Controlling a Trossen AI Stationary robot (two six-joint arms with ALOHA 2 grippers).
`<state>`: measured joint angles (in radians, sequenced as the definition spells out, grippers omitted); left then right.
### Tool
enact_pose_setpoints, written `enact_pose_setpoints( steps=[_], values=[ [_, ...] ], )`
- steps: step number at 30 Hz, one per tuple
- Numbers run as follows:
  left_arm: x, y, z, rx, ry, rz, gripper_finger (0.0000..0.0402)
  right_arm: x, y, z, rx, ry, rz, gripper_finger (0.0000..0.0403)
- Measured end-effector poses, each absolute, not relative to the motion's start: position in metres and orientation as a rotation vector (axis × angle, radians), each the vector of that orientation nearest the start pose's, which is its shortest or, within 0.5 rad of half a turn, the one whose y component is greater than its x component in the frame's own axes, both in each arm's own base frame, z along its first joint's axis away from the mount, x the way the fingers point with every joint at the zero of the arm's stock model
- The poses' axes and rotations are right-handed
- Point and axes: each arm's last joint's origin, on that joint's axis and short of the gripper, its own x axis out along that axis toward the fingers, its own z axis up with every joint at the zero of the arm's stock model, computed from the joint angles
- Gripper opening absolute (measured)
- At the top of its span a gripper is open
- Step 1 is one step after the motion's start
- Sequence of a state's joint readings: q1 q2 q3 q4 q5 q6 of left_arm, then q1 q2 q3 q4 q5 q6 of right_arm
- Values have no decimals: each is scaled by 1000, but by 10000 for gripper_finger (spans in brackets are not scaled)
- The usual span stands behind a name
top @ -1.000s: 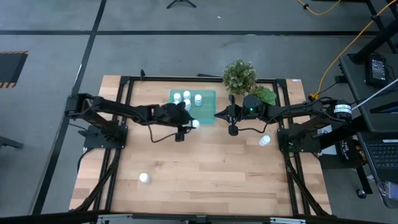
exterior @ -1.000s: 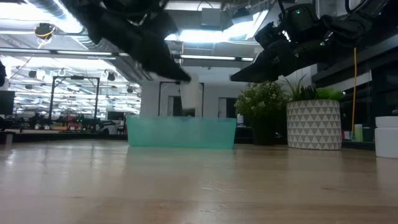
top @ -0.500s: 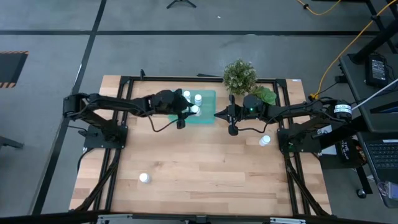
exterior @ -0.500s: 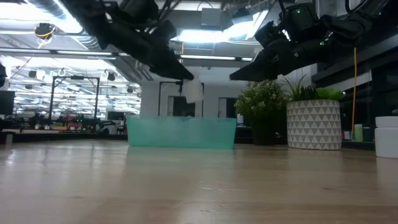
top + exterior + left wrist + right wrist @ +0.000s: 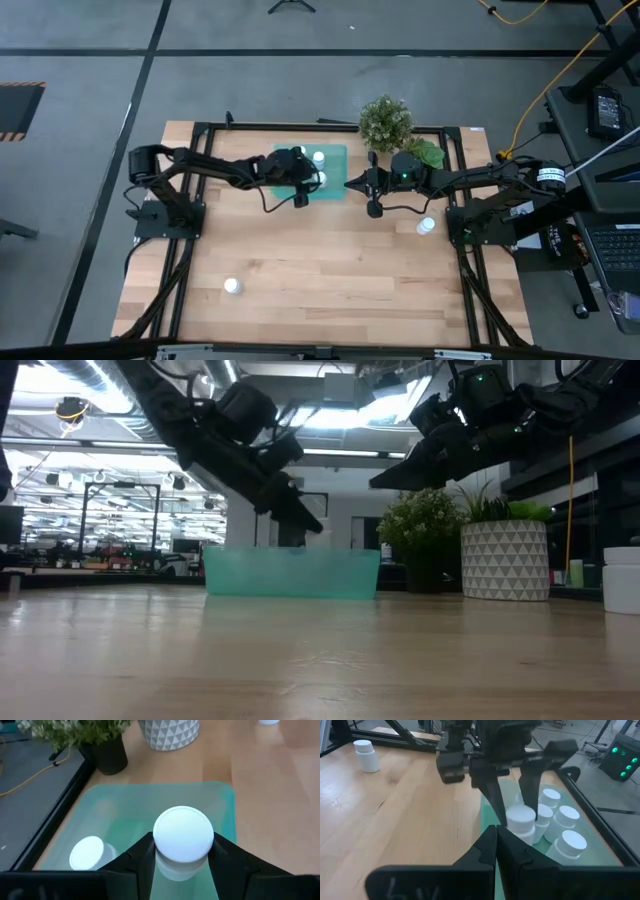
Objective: Pick and place pill bottles into a basket
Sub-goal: Put the white pill bottle into the green bin
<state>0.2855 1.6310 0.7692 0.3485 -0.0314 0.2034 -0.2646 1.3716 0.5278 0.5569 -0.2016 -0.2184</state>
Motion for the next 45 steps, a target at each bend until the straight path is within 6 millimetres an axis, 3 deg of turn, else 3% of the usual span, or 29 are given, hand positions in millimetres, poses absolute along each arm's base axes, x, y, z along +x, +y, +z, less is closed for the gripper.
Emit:
enact_pose_setpoints(
  steps=[8, 20, 45],
  values=[
    [317, 105, 163, 120, 576, 317, 147, 260, -64, 192, -151, 285, -32, 12],
    [309, 127, 162, 104, 588, 403, 147, 260, -64, 192, -150, 286, -32, 12],
    [311, 127, 166, 129, 551, 392, 147, 260, -64, 192, -151, 286, -32, 12]
  ],
)
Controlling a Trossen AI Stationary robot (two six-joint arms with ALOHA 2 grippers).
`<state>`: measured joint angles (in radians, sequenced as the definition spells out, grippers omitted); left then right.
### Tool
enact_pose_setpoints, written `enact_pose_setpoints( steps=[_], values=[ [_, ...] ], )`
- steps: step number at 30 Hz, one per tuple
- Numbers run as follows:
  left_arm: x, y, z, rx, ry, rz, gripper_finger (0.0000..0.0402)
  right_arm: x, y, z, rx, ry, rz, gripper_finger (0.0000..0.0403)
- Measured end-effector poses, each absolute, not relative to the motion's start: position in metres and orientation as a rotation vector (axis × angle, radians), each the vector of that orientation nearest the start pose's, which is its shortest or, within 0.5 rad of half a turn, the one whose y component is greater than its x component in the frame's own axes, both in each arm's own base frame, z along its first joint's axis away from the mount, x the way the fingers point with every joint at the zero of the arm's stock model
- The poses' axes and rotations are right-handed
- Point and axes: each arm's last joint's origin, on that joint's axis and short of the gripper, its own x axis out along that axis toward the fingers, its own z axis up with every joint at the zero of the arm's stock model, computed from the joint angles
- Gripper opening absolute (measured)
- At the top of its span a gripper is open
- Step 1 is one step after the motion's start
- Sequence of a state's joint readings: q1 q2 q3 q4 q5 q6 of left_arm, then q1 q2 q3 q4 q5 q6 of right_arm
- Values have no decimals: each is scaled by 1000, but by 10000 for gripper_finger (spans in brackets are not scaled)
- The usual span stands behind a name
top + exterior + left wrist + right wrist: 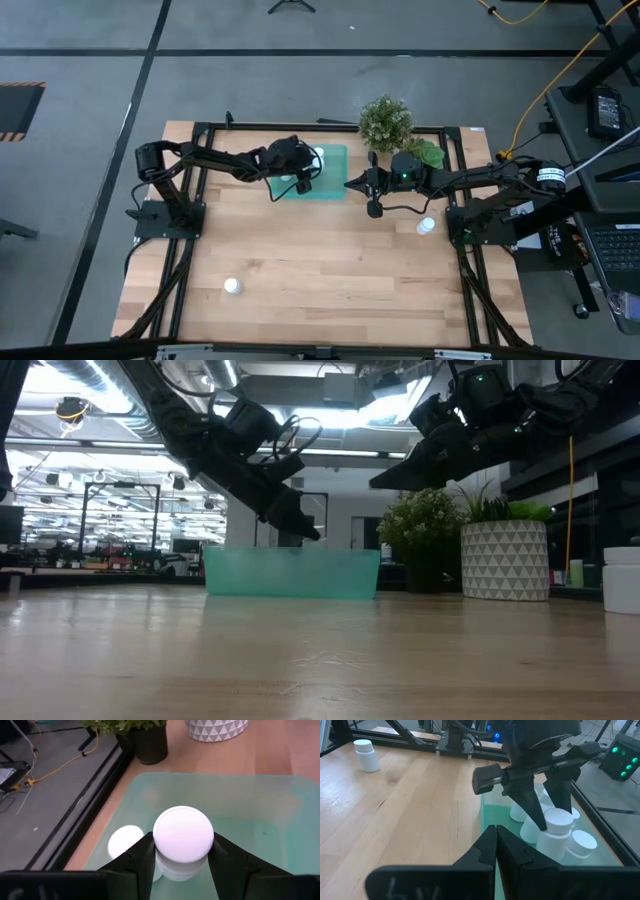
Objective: Pick and place pill bottles into a basket
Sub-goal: Put the white pill bottle into the green bin
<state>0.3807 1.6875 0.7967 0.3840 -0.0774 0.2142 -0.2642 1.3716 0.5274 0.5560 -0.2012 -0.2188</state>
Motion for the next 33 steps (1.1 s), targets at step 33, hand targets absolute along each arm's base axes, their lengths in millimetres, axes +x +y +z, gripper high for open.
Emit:
enact_pose_setpoints(
  steps=[33],
  values=[
    [306, 134, 161, 58, 586, 418, 148, 260, -64, 192, -151, 285, -32, 12]
  ],
)
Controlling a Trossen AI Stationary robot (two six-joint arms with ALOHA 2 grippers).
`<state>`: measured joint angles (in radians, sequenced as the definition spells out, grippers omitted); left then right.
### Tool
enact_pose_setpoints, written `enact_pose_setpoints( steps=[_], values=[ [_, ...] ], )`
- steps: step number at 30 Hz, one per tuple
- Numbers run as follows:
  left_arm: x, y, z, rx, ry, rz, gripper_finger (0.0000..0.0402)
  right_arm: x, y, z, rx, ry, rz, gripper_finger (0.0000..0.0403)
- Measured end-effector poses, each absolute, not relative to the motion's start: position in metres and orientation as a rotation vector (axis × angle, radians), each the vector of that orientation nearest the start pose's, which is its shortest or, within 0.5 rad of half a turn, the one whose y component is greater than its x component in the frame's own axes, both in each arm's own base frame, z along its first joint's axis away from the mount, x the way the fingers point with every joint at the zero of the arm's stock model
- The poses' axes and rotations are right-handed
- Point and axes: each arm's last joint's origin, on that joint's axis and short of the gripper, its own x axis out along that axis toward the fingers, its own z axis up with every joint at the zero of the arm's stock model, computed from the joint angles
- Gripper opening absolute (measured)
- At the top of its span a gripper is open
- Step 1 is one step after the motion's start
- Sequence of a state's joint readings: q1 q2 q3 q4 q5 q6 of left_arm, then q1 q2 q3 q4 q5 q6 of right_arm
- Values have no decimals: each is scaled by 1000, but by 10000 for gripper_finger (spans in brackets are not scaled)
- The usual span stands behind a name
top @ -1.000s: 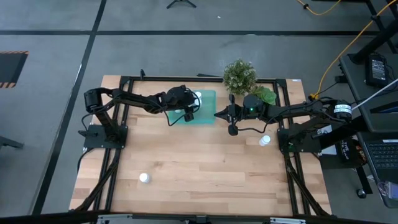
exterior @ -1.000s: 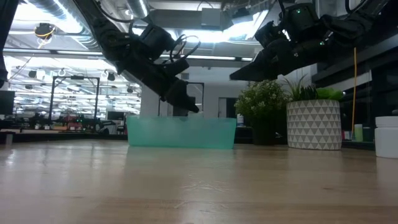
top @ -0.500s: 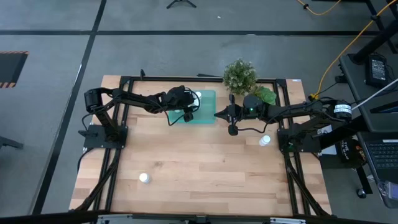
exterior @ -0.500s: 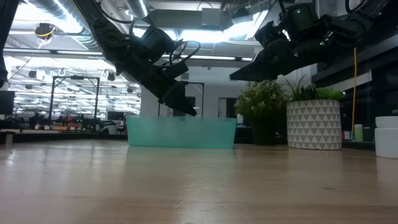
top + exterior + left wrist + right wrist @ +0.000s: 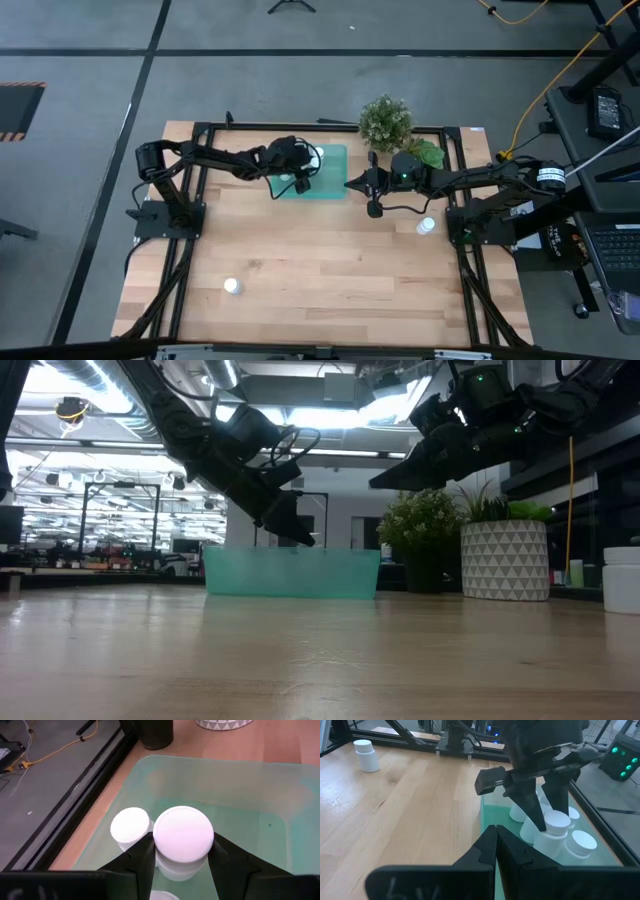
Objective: Pick and place pill bottles into a basket
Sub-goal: Put the white pill bottle into the green bin
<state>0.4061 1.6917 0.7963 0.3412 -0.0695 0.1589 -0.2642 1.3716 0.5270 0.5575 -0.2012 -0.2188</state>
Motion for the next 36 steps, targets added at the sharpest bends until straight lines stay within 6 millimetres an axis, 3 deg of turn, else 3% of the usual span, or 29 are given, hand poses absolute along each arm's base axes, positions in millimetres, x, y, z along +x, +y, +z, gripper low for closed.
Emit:
enact_pose_setpoints(
  steps=[15, 26, 36],
  values=[
    [306, 136, 155, 43, 596, 384, 149, 260, -64, 192, -151, 283, -32, 12],
    [306, 136, 155, 46, 596, 382, 184, 260, -64, 192, -151, 284, -32, 12],
    [307, 135, 156, 65, 588, 356, 191, 260, -64, 192, -151, 284, -32, 12]
  ],
)
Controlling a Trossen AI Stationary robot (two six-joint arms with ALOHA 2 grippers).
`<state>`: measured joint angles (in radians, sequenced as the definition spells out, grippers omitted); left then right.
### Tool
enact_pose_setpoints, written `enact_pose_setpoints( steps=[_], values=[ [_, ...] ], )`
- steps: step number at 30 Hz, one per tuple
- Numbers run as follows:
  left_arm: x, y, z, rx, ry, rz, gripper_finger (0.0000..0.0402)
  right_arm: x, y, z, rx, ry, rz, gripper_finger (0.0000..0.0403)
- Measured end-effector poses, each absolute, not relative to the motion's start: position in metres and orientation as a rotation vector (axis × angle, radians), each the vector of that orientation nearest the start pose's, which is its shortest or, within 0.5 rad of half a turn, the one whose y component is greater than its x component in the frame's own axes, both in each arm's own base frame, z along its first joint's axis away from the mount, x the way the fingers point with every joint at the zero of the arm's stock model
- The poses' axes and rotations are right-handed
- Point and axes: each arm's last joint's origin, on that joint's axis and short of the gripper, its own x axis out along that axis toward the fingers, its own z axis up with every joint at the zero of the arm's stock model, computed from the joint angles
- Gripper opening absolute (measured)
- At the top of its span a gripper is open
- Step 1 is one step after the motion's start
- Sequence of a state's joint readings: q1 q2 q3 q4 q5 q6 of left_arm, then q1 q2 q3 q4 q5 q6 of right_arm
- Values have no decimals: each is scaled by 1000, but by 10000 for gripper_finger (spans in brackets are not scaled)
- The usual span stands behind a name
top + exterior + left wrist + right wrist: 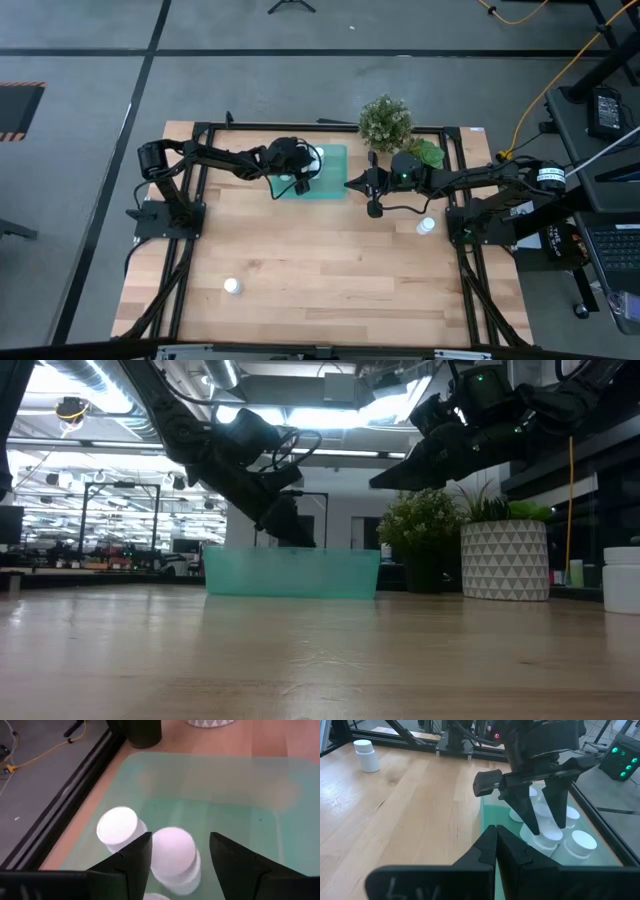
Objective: Pick and place pill bottles into a basket
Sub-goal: Put the white pill bottle into the green bin
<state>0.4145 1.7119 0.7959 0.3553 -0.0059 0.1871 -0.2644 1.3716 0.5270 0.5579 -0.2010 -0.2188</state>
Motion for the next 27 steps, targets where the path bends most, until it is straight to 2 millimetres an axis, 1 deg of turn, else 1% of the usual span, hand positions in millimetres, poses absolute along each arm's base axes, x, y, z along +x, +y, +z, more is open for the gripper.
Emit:
enact_pose_setpoints(
  steps=[12, 16, 19, 21, 24, 27],
  values=[
    [311, 137, 163, 101, 507, 355, 191, 260, -64, 192, -151, 286, -32, 12],
    [312, 135, 170, 103, 467, 332, 192, 260, -64, 192, -151, 286, -32, 12],
    [310, 132, 180, 113, 446, 328, 189, 260, -64, 192, -151, 286, -32, 12],
    [308, 129, 190, 143, 424, 321, 184, 260, -64, 192, -155, 286, -32, 12],
    [301, 123, 206, 196, 413, 320, 173, 260, -64, 192, -173, 287, -29, 12],
    [291, 115, 224, 239, 425, 321, 156, 260, -64, 191, -176, 288, -28, 12]
  ],
)
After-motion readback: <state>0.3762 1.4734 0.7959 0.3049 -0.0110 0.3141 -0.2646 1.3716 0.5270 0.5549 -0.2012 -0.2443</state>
